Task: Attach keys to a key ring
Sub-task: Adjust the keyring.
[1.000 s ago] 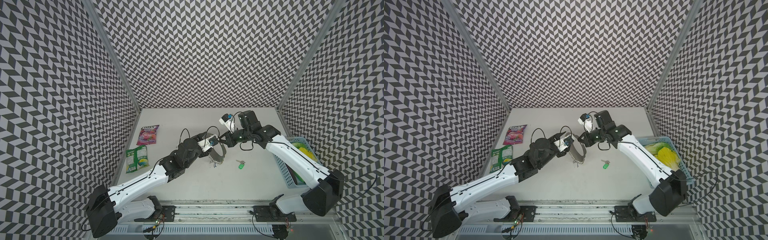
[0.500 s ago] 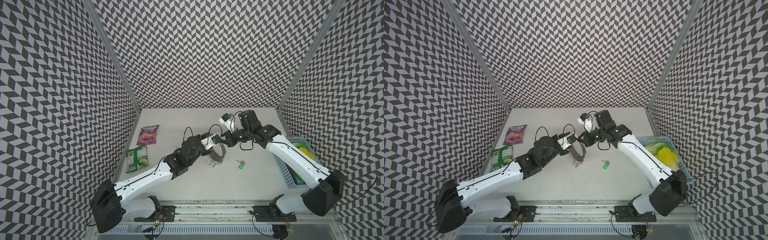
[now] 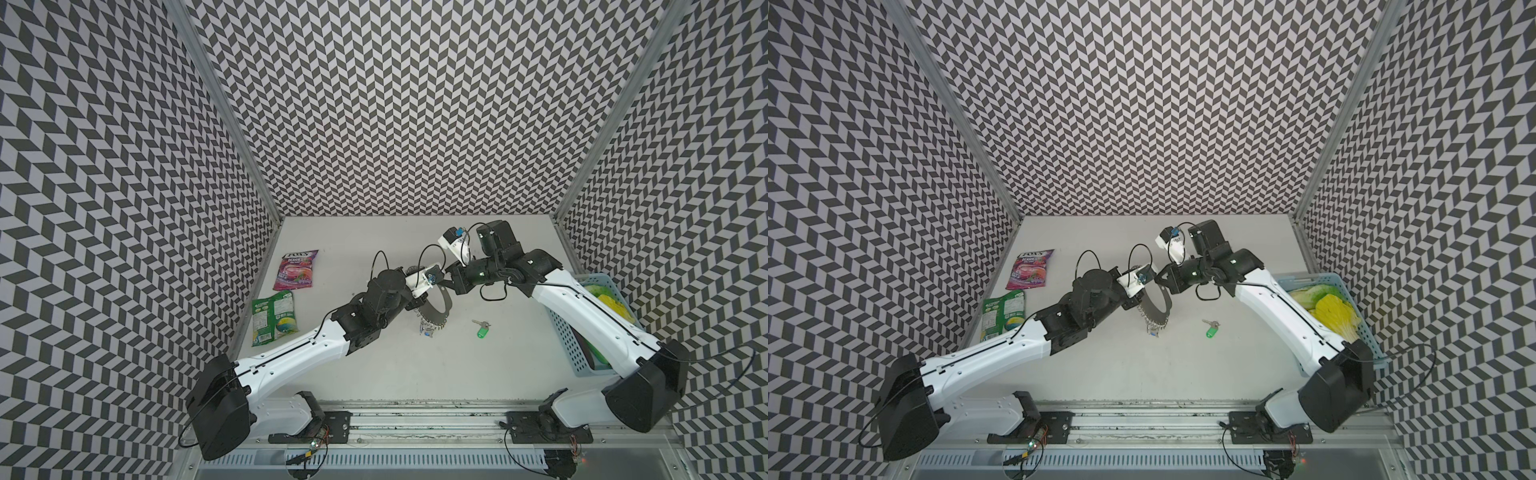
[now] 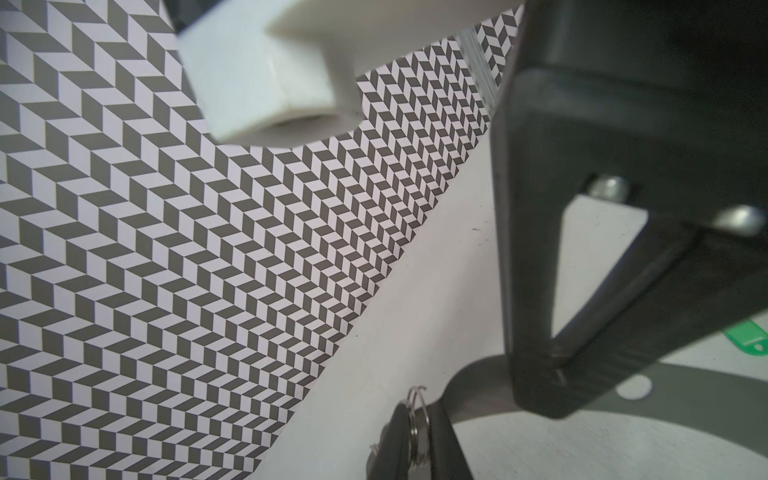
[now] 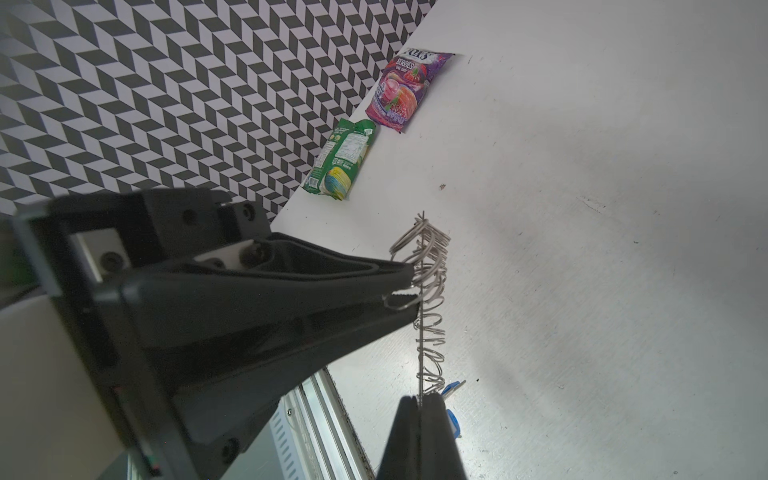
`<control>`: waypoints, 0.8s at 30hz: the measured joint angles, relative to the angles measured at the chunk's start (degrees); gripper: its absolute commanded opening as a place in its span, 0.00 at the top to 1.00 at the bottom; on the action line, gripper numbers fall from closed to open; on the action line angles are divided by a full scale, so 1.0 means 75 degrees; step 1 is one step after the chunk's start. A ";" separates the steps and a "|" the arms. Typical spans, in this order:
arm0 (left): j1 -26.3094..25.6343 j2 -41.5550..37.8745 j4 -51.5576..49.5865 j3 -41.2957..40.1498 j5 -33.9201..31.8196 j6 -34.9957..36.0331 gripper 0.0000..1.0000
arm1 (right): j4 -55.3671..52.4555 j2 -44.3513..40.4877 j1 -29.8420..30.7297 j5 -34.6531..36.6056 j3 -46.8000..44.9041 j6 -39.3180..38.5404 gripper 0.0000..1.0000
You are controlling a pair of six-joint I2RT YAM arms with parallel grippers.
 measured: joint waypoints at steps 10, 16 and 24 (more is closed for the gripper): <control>0.0128 0.0000 -0.0070 0.0085 0.0198 -0.0318 1.00 | 0.0015 -0.0012 0.0000 0.0012 0.0000 -0.0029 1.00; 0.0175 -0.0012 -0.0134 0.0085 0.0358 -0.0629 1.00 | -0.0044 -0.0026 0.0000 0.0038 0.0000 -0.0152 1.00; 0.0318 -0.0198 -0.0184 0.0085 0.0927 -0.1408 1.00 | 0.0117 -0.0361 0.0000 0.0108 -0.0268 -0.0379 1.00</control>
